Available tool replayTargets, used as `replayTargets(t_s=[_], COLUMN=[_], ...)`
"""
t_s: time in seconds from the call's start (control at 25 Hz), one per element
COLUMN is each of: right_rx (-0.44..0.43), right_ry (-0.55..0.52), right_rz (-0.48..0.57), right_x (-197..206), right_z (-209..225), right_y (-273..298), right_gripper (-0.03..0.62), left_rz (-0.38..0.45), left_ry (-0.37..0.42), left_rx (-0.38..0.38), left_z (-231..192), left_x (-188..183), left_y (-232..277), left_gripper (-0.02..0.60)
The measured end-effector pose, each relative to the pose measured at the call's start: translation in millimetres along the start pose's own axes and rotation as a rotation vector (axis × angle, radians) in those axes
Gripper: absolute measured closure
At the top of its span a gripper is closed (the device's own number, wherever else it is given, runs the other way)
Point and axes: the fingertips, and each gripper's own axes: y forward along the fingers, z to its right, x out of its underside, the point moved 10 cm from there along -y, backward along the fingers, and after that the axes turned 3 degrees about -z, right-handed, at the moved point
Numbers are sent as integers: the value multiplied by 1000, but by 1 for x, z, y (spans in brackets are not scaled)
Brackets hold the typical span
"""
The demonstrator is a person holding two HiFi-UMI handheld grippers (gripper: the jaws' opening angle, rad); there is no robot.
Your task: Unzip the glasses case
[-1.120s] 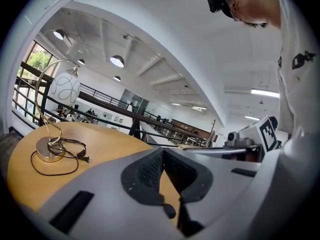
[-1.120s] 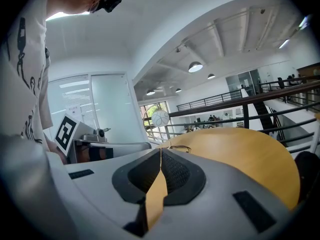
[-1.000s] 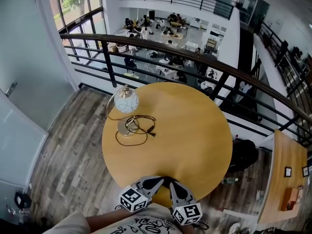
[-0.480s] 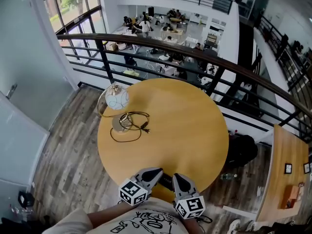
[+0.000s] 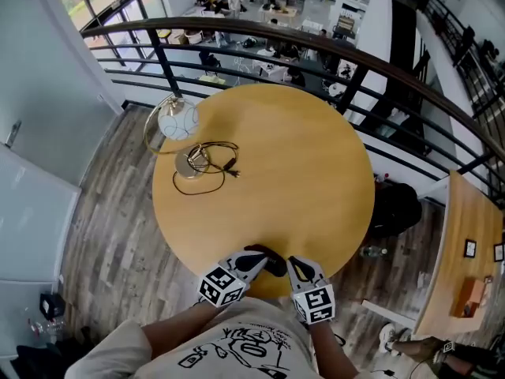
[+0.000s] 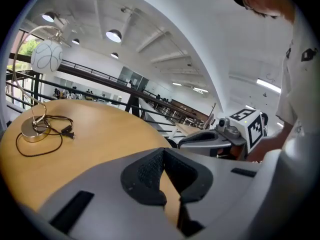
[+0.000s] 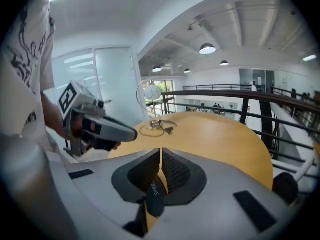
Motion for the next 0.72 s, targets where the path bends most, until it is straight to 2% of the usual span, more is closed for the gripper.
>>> replayTargets(t_s=[0.12,0.24,0.36,0.44,0.52,0.6,0.72], right_rx=[0,-24,-77,-117,-149,-171,-201], right_ry=[-119,-173,-184,-166,-148,-144,-150], right_rz=[-175,-350,-498,-565,-621,-668,-713], right_x=[35,77,114,130,145,158,170], right_z=[5,12,16,14,9,4,-3], right_y=[20,37,52,63,72,80,90], right_gripper=[568,568,544,497,493,493,491], left_rz=[-123,-235,-332,-389,-445,-473,-428], left_ry=[30,68,93,103,112,111,86], left_rx=[35,56,66,65,63,65,82], left_z=[-6,-12,-20,-27,-32,-38,-44], left_x=[24,50,72,84,96,108,116], left_y=[21,49,78,93,103,109,109], left_gripper=[575,575,575,575,575,575,575])
